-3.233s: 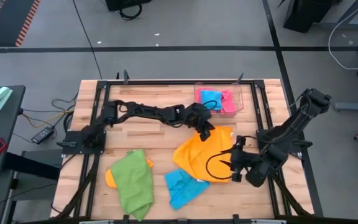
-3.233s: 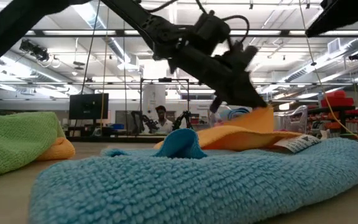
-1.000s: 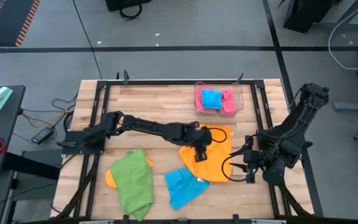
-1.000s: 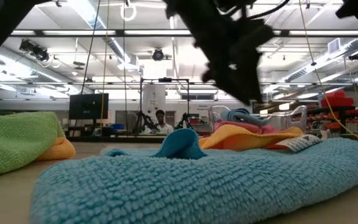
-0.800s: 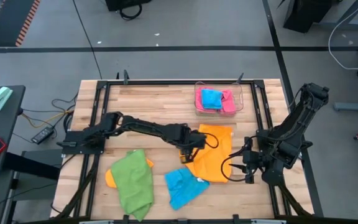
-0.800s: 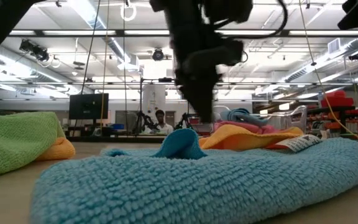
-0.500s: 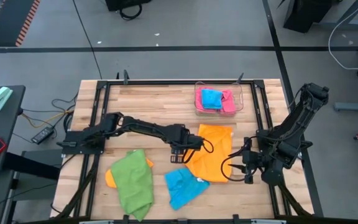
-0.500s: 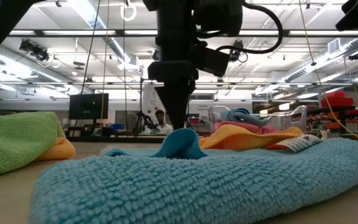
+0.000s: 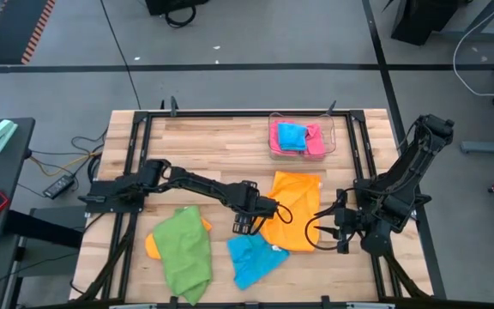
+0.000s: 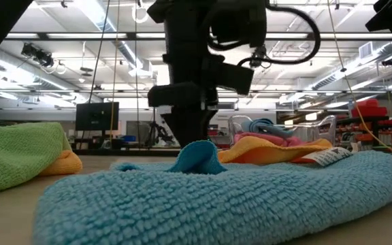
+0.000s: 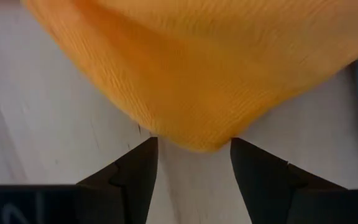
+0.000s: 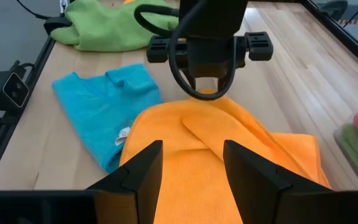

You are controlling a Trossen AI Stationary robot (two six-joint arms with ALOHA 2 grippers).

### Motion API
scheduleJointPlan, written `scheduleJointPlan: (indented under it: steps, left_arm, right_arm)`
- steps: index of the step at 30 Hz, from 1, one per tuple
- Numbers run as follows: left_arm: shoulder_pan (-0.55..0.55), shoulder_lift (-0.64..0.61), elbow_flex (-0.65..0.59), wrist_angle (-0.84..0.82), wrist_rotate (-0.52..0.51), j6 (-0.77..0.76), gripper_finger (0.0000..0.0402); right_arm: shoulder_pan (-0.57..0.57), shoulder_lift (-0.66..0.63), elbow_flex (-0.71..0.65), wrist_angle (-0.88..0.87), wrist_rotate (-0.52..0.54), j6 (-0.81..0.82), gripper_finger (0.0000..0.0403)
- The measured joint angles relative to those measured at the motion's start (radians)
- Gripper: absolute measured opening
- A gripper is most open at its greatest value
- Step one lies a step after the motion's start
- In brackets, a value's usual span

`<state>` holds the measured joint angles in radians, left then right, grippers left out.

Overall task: Fold microfiber towels
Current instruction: Fold the right yellow towel

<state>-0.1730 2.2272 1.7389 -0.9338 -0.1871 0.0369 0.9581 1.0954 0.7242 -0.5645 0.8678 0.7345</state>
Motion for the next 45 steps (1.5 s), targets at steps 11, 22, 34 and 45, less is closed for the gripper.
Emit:
scheduleJointPlan:
  steps: [11, 22, 34, 45]
  left_arm:
    - [0.001, 0.0, -0.032, 0.069, -0.055, -0.026, 0.0165]
    - [-0.033, -0.008, 0.022, 0.101, -0.054, -0.02, 0.0016]
    - [-0.126, -0.009, 0.279, -0.12, -0.089, 0.027, 0.0027]
    - [-0.139, -0.01, 0.279, 0.122, -0.116, 0.028, 0.0009]
  right_arm:
    - [0.0, 0.0, 0.0, 0.007, 0.007, -0.005, 0.0178]
    - [0.0, 0.0, 0.0, 0.006, 0.007, -0.005, 0.0178]
    - [-0.014, 0.104, -0.14, 0.203, 0.007, 0.036, 0.0178]
    - [-0.075, 0.263, -0.191, 0.434, -0.099, 0.015, 0.0178]
